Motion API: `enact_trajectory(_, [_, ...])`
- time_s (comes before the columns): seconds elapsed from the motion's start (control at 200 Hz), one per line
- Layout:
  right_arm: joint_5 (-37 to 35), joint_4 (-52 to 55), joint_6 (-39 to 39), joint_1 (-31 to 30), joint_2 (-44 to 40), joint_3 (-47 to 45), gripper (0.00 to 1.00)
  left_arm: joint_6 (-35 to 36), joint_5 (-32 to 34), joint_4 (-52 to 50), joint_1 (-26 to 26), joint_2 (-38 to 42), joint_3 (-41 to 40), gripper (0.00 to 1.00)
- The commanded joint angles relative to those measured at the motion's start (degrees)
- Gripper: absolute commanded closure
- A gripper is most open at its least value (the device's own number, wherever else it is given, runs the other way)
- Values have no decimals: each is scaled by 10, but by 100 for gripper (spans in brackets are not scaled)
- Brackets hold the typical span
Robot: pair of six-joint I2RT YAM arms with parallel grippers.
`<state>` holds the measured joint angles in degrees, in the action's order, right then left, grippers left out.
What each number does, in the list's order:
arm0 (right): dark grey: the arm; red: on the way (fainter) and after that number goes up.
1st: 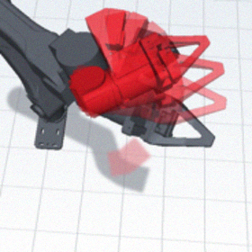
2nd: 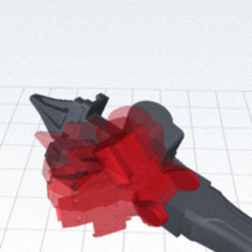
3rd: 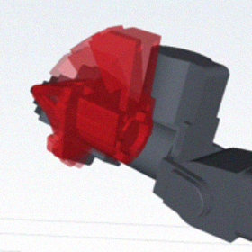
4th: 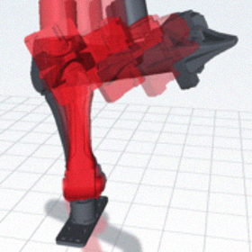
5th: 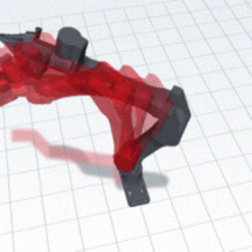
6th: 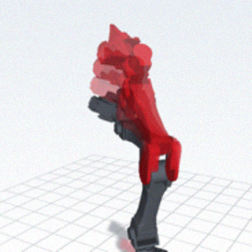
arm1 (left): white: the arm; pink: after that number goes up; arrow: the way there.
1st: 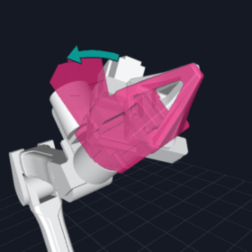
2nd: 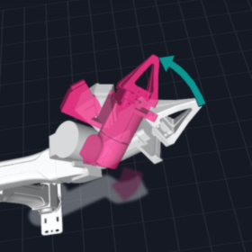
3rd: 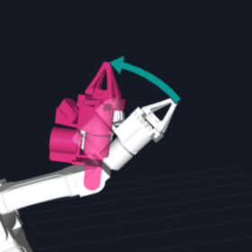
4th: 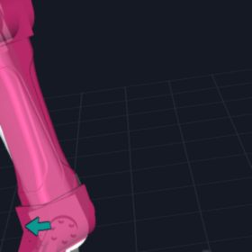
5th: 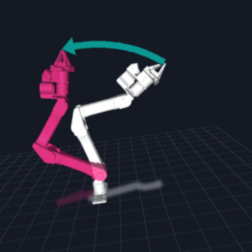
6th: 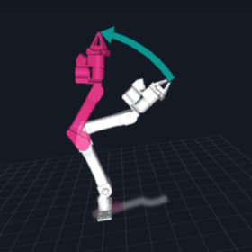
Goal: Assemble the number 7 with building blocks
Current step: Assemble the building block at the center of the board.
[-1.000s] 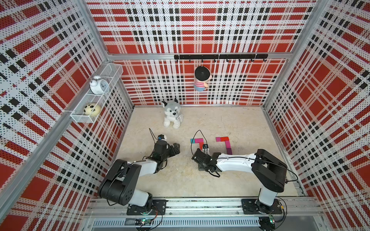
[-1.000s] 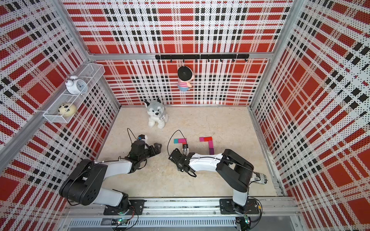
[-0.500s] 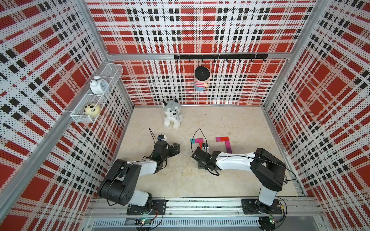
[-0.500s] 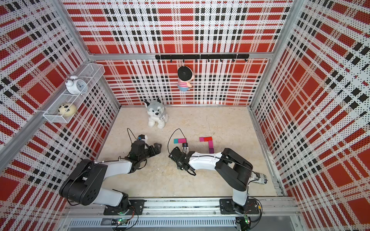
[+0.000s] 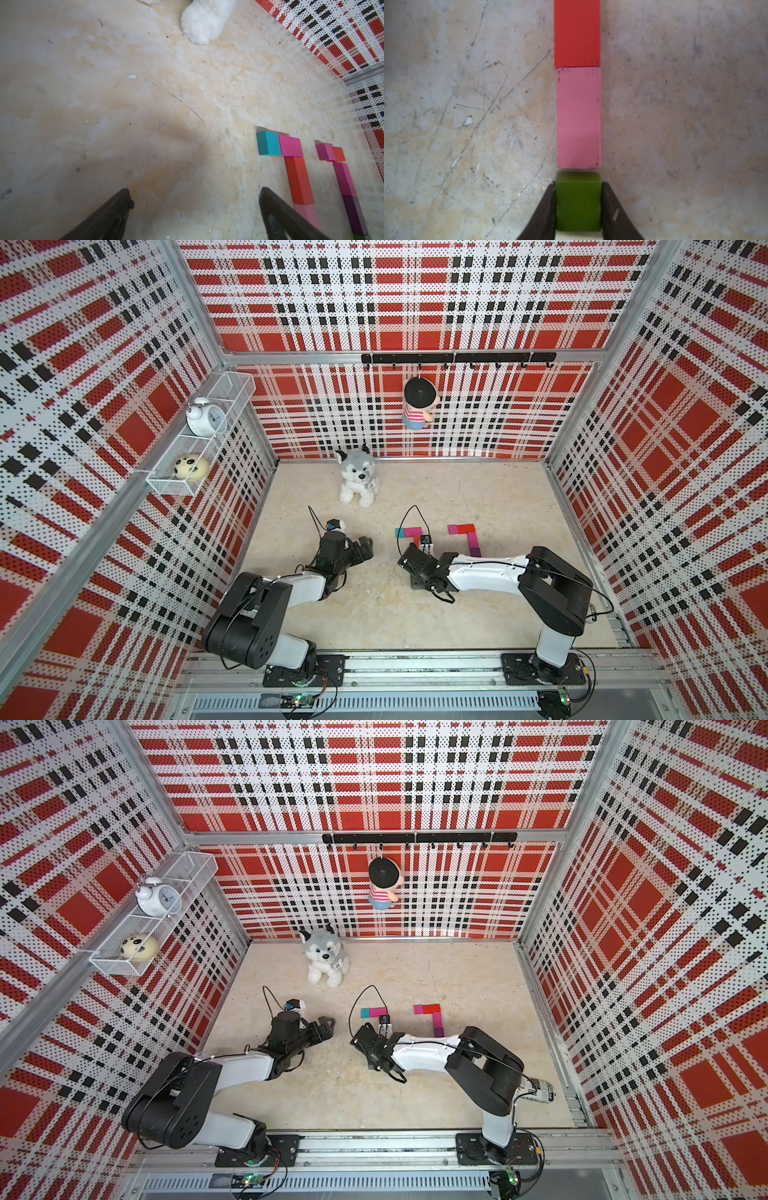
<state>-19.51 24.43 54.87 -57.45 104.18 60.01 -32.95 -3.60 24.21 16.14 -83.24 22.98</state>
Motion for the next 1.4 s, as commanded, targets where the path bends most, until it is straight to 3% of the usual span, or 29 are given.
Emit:
enact_trajectory(0.0, [-1,8,-5,5,15,4,66,8,3,-3,-3,10,-3,2])
enact_trajectory(0.907, [-4,12,-9,12,22,13,65,10,3,-3,-3,1,0,2])
enact_trajectory(1.243, [-5,11,0,11,-8,7,44,10,6,-3,-4,1,0,2])
enact_trajectory(1.398, [-14,15,3,3,-27,7,41,10,8,-5,-4,2,1,2])
